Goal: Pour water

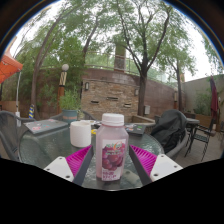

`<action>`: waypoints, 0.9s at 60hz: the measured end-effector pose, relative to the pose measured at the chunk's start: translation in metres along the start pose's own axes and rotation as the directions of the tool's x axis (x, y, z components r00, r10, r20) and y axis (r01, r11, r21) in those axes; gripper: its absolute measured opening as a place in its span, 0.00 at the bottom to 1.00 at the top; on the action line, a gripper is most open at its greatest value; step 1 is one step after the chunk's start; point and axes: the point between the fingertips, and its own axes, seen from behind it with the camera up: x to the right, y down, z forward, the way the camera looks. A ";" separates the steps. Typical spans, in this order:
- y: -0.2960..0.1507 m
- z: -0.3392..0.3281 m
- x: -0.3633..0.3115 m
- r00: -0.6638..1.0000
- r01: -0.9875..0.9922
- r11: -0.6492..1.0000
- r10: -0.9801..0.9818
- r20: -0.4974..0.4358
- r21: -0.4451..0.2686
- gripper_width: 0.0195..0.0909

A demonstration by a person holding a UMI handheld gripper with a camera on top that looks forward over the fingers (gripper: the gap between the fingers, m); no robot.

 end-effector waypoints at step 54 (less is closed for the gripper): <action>-0.156 0.162 -0.011 -0.130 0.990 -0.117 -0.972 -0.197 -0.078 0.27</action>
